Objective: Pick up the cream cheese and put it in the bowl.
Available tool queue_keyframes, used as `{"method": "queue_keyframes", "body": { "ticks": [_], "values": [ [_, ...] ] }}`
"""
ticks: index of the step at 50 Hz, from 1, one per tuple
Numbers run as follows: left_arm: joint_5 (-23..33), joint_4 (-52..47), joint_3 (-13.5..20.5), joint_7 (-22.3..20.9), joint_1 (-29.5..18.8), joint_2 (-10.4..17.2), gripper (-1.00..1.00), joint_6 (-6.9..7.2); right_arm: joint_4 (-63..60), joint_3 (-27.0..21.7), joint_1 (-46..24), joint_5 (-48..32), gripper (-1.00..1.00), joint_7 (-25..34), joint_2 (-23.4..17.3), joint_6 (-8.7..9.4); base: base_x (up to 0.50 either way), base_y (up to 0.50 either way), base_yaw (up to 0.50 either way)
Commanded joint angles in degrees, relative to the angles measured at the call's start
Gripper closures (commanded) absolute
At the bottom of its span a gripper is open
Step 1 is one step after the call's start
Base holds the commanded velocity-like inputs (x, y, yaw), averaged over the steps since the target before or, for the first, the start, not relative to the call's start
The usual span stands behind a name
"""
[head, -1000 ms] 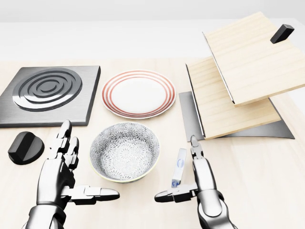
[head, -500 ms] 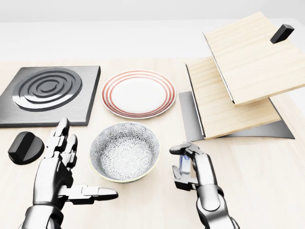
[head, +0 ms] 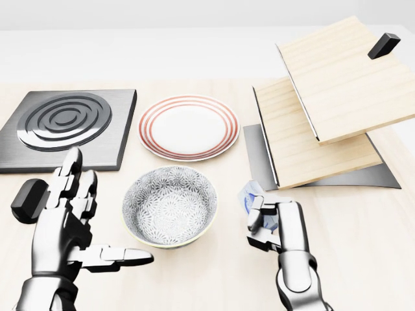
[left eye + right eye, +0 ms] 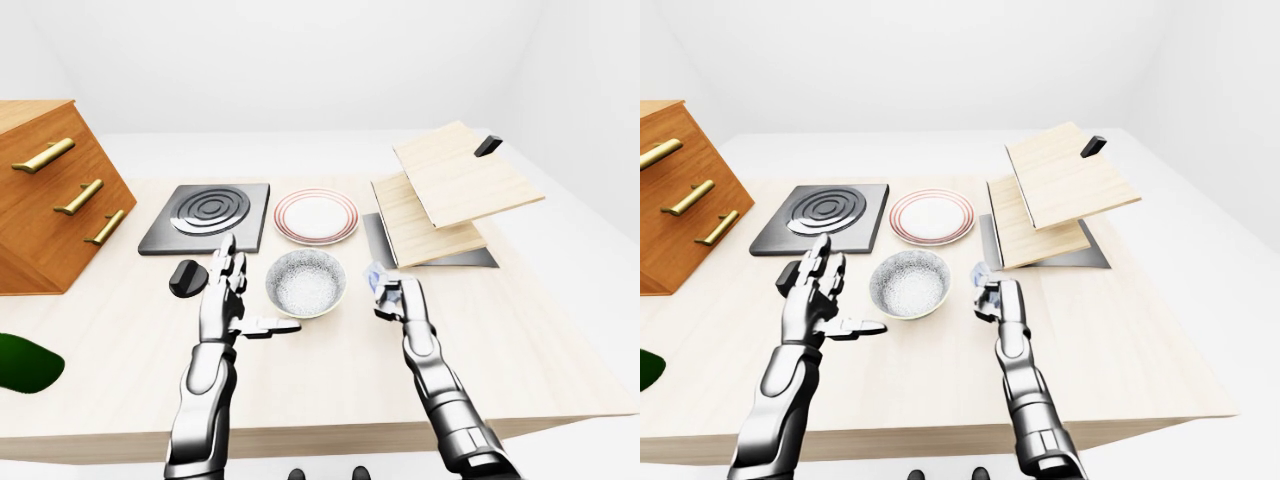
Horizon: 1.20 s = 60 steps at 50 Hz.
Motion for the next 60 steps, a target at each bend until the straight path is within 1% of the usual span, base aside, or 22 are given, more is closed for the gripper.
{"method": "queue_keyframes", "body": {
  "ticks": [1,6,8,18,20,22,26,28,29,30,31,33,34,40,42,44,47,50,53,57,60],
  "values": [
    [-0.78,-0.91,0.56,-0.05,-0.26,0.21,-1.00,0.00,-25.33,0.55,8.06,-3.11,1.00,0.63,0.19,0.01,0.00,0.00,0.00],
    [-0.88,-0.96,0.88,0.02,-0.69,0.39,-1.00,0.00,-33.23,1.73,10.41,-5.24,1.00,2.15,0.43,0.01,0.00,0.00,0.00],
    [-1.05,-0.90,1.26,0.07,-1.05,0.56,-1.00,0.00,-35.92,2.22,11.28,-7.33,1.00,1.71,0.66,0.01,0.00,0.00,0.00],
    [-2.02,-1.43,3.03,0.37,-2.61,1.47,-1.00,0.00,-43.02,3.76,11.93,-9.43,1.00,3.50,1.37,0.01,0.00,0.00,0.00],
    [-2.17,-1.48,3.35,0.39,-2.92,1.65,-1.00,0.00,-43.22,3.83,11.55,-9.58,1.00,3.73,1.41,0.01,0.00,0.00,0.00],
    [-2.24,-1.19,3.71,0.45,-3.44,1.93,-1.00,0.00,-42.40,4.02,10.69,-8.61,1.00,5.16,1.30,0.01,0.00,0.00,0.00],
    [-2.00,0.48,4.23,0.62,-4.61,2.42,-1.00,0.00,-38.70,4.72,7.68,-7.21,1.00,7.79,1.62,0.01,0.00,0.00,0.00],
    [-2.08,0.72,4.37,0.67,-4.75,2.51,-1.00,0.00,-36.70,4.62,5.89,-6.11,1.00,8.71,2.23,0.01,0.00,0.00,0.00],
    [-2.04,0.21,4.38,0.75,-4.59,2.56,-1.00,0.00,-34.58,5.21,3.87,-5.69,1.00,10.11,2.47,0.27,0.00,0.00,0.00],
    [-2.02,0.18,4.39,0.74,-4.58,2.56,-1.00,0.00,-34.43,5.19,3.75,-5.72,1.00,10.23,2.54,0.28,0.00,0.00,0.00],
    [-2.03,-0.09,4.50,0.73,-4.55,2.64,-1.00,0.00,-33.59,6.10,2.52,-6.44,1.00,11.10,2.87,0.68,0.00,0.00,0.00],
    [-2.30,-0.83,4.81,0.77,-4.56,2.73,-1.00,0.00,-32.70,7.38,1.79,-9.10,1.00,11.80,2.92,0.01,0.00,0.00,0.00],
    [-2.38,-0.95,4.94,0.78,-4.63,2.80,-1.00,0.00,-32.44,7.67,1.53,-10.69,1.00,11.70,3.11,0.01,0.00,0.00,0.00],
    [-3.04,-0.82,5.58,0.74,-4.86,3.03,-1.00,0.00,-27.75,7.91,-1.06,-14.80,1.00,13.61,3.56,0.01,0.00,0.00,0.00],
    [-3.31,-0.80,5.82,0.83,-5.04,3.13,-1.00,0.00,-24.80,8.34,-2.28,-18.04,1.00,13.77,2.89,0.01,0.00,0.00,0.00],
    [-3.46,-1.03,5.89,0.90,-5.01,3.17,-1.00,0.00,-23.54,8.27,-3.00,-20.13,1.00,15.12,2.84,0.01,0.00,0.00,0.00],
    [-3.61,-1.04,5.94,0.97,-4.94,3.16,-1.00,0.00,-23.68,9.30,-4.00,-25.56,1.00,17.41,2.47,0.01,0.00,0.00,0.00],
    [-3.70,-0.98,5.98,1.01,-4.96,3.19,-1.00,0.00,-23.42,9.13,-4.36,-28.35,1.00,18.32,2.78,0.01,0.00,0.00,0.00],
    [-3.89,-1.39,6.05,1.17,-4.99,3.22,-1.00,0.00,-21.18,9.68,-5.79,-32.92,1.00,18.90,2.35,0.01,0.00,0.00,0.00],
    [-4.10,-1.60,6.21,1.24,-5.03,3.28,-1.00,0.00,-18.89,9.11,-6.50,-35.33,1.00,19.76,2.50,0.01,0.00,0.00,0.00],
    [-4.30,-1.64,6.35,1.31,-5.11,3.34,-1.00,0.00,-19.33,9.38,-6.00,-36.89,1.00,20.75,2.57,0.01,0.00,0.00,0.00]
  ]
}}
